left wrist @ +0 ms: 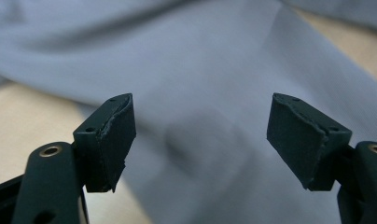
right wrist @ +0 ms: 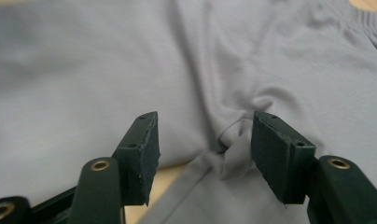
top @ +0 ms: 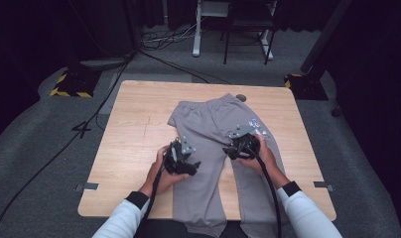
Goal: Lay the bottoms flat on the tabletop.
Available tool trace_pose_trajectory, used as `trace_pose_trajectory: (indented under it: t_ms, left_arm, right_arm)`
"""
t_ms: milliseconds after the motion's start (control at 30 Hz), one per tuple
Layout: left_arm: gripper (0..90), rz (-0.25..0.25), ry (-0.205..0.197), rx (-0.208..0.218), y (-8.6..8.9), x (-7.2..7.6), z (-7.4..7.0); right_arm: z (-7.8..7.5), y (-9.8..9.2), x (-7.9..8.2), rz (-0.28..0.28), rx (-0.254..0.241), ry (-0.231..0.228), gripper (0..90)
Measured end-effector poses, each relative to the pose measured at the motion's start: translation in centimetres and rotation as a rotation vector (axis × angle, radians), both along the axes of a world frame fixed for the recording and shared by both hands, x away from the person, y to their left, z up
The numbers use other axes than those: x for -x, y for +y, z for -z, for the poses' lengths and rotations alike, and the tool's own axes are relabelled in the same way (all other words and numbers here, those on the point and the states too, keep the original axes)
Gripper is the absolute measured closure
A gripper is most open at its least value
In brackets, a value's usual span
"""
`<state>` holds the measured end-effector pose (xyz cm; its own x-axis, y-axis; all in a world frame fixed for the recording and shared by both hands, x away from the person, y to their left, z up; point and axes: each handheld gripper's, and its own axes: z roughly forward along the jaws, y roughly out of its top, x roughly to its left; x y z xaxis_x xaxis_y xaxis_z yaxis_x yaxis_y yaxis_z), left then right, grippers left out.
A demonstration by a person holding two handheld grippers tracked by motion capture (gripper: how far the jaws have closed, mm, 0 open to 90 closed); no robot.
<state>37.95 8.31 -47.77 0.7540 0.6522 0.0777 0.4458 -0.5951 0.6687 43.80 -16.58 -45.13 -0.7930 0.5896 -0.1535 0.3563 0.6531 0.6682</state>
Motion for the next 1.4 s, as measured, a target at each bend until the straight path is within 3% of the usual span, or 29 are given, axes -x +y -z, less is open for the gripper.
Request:
trace_pose_trajectory:
  t_ms: [67, 100, 167, 300, 467, 633, 800, 967, 1033, 1100, 1133, 1200, 1267, 1367, 1400]
  left_arm:
    - [25.6, -0.017, -0.014, -0.044, 0.0, 0.7, 0.9]
    - [25.6, -0.025, -0.011, -0.047, 0.2, 0.8, 1.2]
    - [26.3, -0.036, 0.012, -0.011, 0.8, 0.9, 1.6]
    - [26.3, -0.072, 0.017, 0.011, 2.2, 1.0, 1.7]
    - [25.8, -0.088, 0.014, 0.049, 3.9, 1.1, 2.1]
    - [25.3, -0.103, 0.024, 0.070, 5.5, 1.0, 2.2]
    - [22.4, -0.100, 0.041, 0.089, 7.2, 1.6, 2.4]
    - [20.8, -0.110, 0.064, 0.079, 7.5, 2.2, 2.2]
    - [21.9, -0.083, 0.060, 0.081, 7.3, 2.5, 2.1]
    - [21.2, -0.045, 0.065, 0.097, 6.8, 2.8, 1.9]
    - [20.5, -0.029, 0.071, 0.110, 6.5, 2.8, 1.8]
    - [19.3, -0.013, 0.078, 0.139, 5.6, 2.7, 1.6]
    - [18.4, -0.009, 0.082, 0.124, 4.5, 2.2, 1.7]
    - [18.1, -0.023, 0.076, 0.094, 3.0, 1.2, 2.2]
    - [17.4, -0.016, 0.083, 0.108, 2.7, 0.8, 2.2]
  right_arm:
    - [-0.1, 0.1, 2.1, -0.074, -0.077, 0.058, 42.3]
    - [0.2, 0.5, 3.4, -0.117, -0.066, 0.057, 41.7]
    - [0.9, 1.5, 5.8, -0.211, -0.051, 0.067, 41.6]
    - [2.0, 3.1, 8.9, -0.304, -0.047, 0.103, 38.0]
    - [3.3, 3.8, 10.3, -0.303, 0.035, 0.084, 36.5]
    - [3.4, 2.6, 10.4, -0.264, 0.016, 0.123, 36.6]
    - [3.4, 0.7, 11.9, -0.238, 0.014, 0.126, 37.6]
    - [3.2, 0.2, 14.1, -0.291, 0.021, 0.158, 34.8]
    - [2.8, -0.1, 14.7, -0.324, 0.018, 0.141, 35.9]
    - [1.4, -1.5, 14.1, -0.323, -0.053, 0.118, 36.6]
    - [0.7, -2.4, 13.5, -0.286, -0.070, 0.078, 36.9]
    - [0.0, -4.5, 11.4, -0.177, -0.077, 0.017, 37.1]
    - [0.1, -6.7, 8.7, -0.059, -0.066, -0.028, 37.5]
    - [0.7, -9.1, 4.6, 0.063, -0.059, -0.025, 37.1]
    - [1.2, -9.8, 3.0, 0.091, -0.054, -0.021, 36.9]
